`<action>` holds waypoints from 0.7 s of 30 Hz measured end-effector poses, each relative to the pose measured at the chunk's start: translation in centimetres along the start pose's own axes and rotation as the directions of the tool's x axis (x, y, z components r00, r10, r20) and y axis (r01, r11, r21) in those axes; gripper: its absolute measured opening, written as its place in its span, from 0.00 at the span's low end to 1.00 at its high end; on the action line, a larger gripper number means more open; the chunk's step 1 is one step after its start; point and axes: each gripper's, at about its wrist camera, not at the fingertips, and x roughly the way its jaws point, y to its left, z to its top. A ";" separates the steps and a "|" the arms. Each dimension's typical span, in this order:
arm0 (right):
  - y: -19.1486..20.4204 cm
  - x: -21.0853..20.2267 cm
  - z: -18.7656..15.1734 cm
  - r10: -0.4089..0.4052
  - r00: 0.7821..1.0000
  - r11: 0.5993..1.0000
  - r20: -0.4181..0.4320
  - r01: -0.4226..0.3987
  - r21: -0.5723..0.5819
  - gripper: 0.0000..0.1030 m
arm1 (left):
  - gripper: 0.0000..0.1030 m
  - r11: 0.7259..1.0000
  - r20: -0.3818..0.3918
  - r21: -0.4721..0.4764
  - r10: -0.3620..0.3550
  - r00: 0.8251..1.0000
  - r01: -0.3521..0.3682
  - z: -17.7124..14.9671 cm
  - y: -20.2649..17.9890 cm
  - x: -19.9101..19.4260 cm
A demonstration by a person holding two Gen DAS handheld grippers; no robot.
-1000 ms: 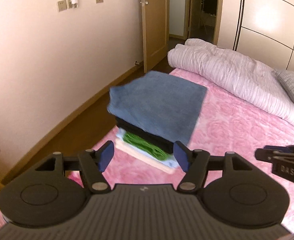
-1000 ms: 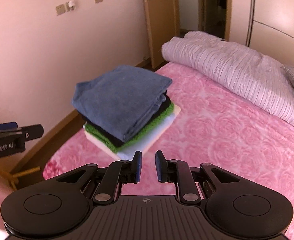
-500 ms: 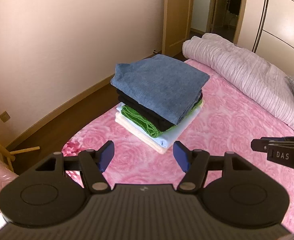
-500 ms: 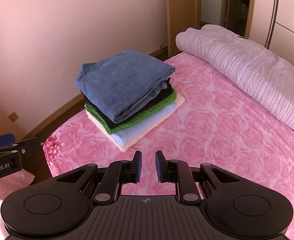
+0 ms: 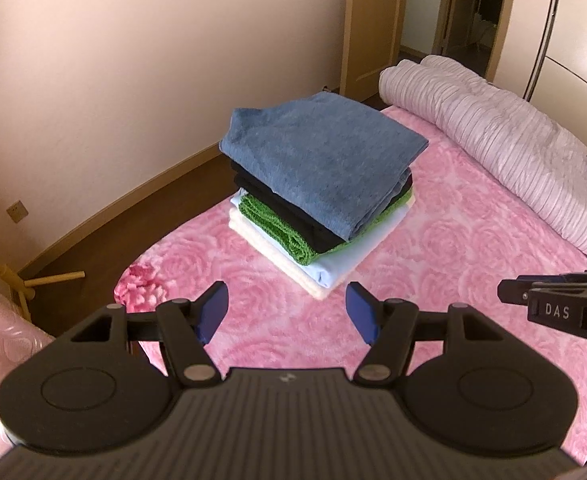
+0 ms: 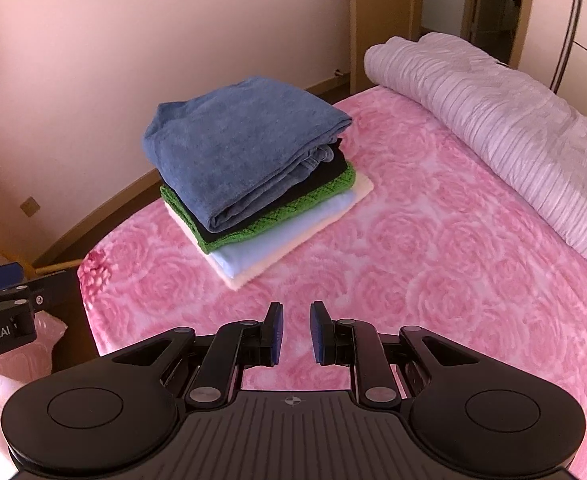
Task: Fold clothes
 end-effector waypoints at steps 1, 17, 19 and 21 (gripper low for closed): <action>-0.1 0.3 0.2 0.004 1.000 1.000 -0.005 -0.004 -0.005 0.18 | 0.60 1.000 -0.005 -0.005 0.003 1.000 -0.003 0.1 -0.1 0.2; -1.4 3.5 2.3 0.044 0.997 0.999 -0.069 -0.046 -0.018 0.18 | 0.60 0.998 -0.059 -0.046 0.032 0.998 -0.035 1.3 -0.7 3.5; -1.3 3.7 2.5 0.045 0.996 0.999 -0.071 -0.047 -0.022 0.18 | 0.60 0.998 -0.063 -0.048 0.030 0.998 -0.033 1.5 -0.6 3.8; -1.3 3.9 2.7 0.045 0.996 0.999 -0.073 -0.047 -0.024 0.18 | 0.60 0.998 -0.068 -0.049 0.029 0.997 -0.032 1.7 -0.6 4.1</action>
